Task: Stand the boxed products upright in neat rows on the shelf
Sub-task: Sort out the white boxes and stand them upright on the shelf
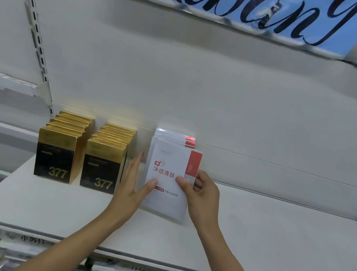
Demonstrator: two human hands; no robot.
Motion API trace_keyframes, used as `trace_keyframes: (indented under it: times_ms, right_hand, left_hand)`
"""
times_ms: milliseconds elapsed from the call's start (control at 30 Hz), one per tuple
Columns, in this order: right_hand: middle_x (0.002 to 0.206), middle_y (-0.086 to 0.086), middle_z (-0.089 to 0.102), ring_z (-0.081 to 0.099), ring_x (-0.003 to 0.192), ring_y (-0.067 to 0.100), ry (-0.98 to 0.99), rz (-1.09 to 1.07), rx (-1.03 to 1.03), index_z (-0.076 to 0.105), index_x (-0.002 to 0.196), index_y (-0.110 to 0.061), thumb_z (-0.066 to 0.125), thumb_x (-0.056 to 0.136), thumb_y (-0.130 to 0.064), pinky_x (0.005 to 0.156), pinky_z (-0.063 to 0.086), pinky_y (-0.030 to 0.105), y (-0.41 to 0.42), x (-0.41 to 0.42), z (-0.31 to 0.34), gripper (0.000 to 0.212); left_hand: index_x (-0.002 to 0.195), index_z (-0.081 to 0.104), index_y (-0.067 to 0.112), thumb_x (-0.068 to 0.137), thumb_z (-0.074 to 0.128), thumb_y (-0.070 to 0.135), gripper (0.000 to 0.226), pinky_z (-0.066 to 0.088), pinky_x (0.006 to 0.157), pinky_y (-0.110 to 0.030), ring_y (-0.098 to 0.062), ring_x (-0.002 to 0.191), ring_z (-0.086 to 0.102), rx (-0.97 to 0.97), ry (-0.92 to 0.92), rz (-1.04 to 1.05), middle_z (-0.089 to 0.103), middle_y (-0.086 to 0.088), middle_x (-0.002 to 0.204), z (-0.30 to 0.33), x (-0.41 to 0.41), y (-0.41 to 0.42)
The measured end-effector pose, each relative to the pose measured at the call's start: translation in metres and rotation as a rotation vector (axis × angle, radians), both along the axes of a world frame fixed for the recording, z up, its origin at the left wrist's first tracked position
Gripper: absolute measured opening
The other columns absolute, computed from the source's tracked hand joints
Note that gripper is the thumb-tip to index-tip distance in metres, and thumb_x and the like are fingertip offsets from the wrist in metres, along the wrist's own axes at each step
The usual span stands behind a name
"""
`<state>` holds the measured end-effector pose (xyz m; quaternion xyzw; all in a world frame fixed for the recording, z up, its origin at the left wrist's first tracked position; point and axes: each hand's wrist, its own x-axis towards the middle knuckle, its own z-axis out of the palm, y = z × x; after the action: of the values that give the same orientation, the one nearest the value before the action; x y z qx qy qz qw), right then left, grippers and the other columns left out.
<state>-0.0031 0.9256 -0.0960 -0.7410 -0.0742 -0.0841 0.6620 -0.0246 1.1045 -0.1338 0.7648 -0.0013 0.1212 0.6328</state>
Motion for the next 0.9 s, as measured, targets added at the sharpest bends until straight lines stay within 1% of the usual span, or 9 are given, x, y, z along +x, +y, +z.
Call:
trace_keyframes:
  times_ms: [67, 133, 267, 367, 467, 533, 633, 767, 900]
  right_hand:
    - [0.099, -0.004, 0.077, 0.074, 0.088, 0.008, -0.010, -0.006, -0.037, 0.069, 0.102, -0.014, 0.078, 0.086, -0.015, 0.076, 0.061, 0.027, 0.006, 0.002, -0.001, 0.018]
    - [0.100, -0.007, 0.076, 0.073, 0.090, 0.005, -0.029, -0.010, -0.086, 0.068, 0.104, -0.015, 0.078, 0.086, -0.019, 0.077, 0.060, 0.025, 0.010, 0.003, -0.004, 0.020]
    - [0.106, -0.020, 0.069, 0.067, 0.095, -0.001, -0.114, -0.055, -0.218, 0.063, 0.114, -0.027, 0.076, 0.088, -0.030, 0.078, 0.055, 0.017, 0.014, 0.000, -0.014, 0.030]
    - [0.127, -0.013, 0.053, 0.053, 0.117, 0.003, -0.244, -0.164, -0.351, 0.055, 0.134, -0.025, 0.076, 0.088, -0.029, 0.097, 0.045, 0.015, 0.012, 0.006, -0.019, 0.051]
    - [0.152, -0.007, 0.035, 0.035, 0.141, 0.008, -0.183, -0.128, -0.400, 0.036, 0.153, -0.023, 0.069, 0.094, -0.030, 0.116, 0.037, 0.031, 0.011, 0.014, -0.023, 0.068]
    - [0.150, -0.010, 0.044, 0.044, 0.136, 0.006, -0.138, -0.072, -0.370, 0.030, 0.155, -0.029, 0.064, 0.097, -0.035, 0.112, 0.042, 0.036, 0.014, 0.014, -0.026, 0.068]
    - [0.135, -0.014, 0.059, 0.056, 0.120, 0.001, -0.135, -0.050, -0.307, 0.035, 0.151, -0.034, 0.062, 0.098, -0.034, 0.101, 0.050, 0.030, 0.020, 0.011, -0.026, 0.060]
    - [0.132, -0.016, 0.060, 0.057, 0.119, 0.000, -0.145, -0.062, -0.258, 0.042, 0.145, -0.031, 0.062, 0.098, -0.033, 0.099, 0.050, 0.027, 0.027, 0.010, -0.026, 0.052]
    - [0.131, -0.016, 0.061, 0.058, 0.118, 0.003, -0.149, -0.059, -0.262, 0.045, 0.143, -0.030, 0.063, 0.097, -0.033, 0.099, 0.051, 0.027, 0.026, 0.010, -0.025, 0.049]
  left_hand:
    - [0.147, 0.022, 0.055, 0.072, 0.061, 0.076, 0.088, 0.051, 0.096, -0.028, 0.004, 0.125, 0.047, -0.089, 0.052, -0.051, 0.039, 0.024, 0.147, -0.006, 0.004, 0.004]
    - [0.146, 0.029, 0.051, 0.076, 0.063, 0.070, 0.080, 0.058, 0.091, -0.029, -0.009, 0.126, 0.057, -0.113, 0.079, -0.083, 0.050, 0.019, 0.142, -0.013, 0.007, 0.008]
    - [0.150, 0.033, 0.043, 0.091, 0.063, 0.053, 0.067, 0.058, 0.095, -0.034, -0.014, 0.126, 0.059, -0.105, 0.088, -0.132, 0.055, 0.016, 0.140, -0.020, 0.008, 0.009]
    - [0.154, 0.030, 0.039, 0.095, 0.059, 0.045, 0.065, 0.058, 0.096, -0.037, -0.013, 0.127, 0.057, -0.097, 0.082, -0.145, 0.052, 0.015, 0.143, -0.020, 0.008, 0.009]
    - [0.155, 0.026, 0.043, 0.092, 0.054, 0.057, 0.070, 0.058, 0.096, -0.041, -0.014, 0.127, 0.057, -0.099, 0.091, -0.159, 0.050, 0.015, 0.144, -0.022, 0.008, 0.011]
    - [0.152, 0.026, 0.047, 0.094, 0.049, 0.058, 0.064, 0.059, 0.095, -0.038, -0.012, 0.125, 0.057, -0.079, 0.087, -0.155, 0.050, 0.018, 0.142, -0.024, 0.010, 0.012]
    - [0.149, 0.026, 0.049, 0.097, 0.043, 0.049, 0.054, 0.059, 0.093, -0.030, -0.008, 0.123, 0.056, -0.050, 0.079, -0.138, 0.049, 0.025, 0.138, -0.024, 0.010, 0.011]
    - [0.151, 0.025, 0.045, 0.098, 0.041, 0.047, 0.055, 0.059, 0.093, -0.031, -0.008, 0.123, 0.056, -0.050, 0.088, -0.115, 0.048, 0.023, 0.138, -0.026, 0.013, 0.013]
    - [0.147, 0.028, 0.047, 0.102, 0.043, 0.042, 0.048, 0.059, 0.086, -0.023, -0.007, 0.123, 0.056, -0.028, 0.050, -0.103, 0.049, 0.029, 0.133, -0.026, 0.013, 0.013]
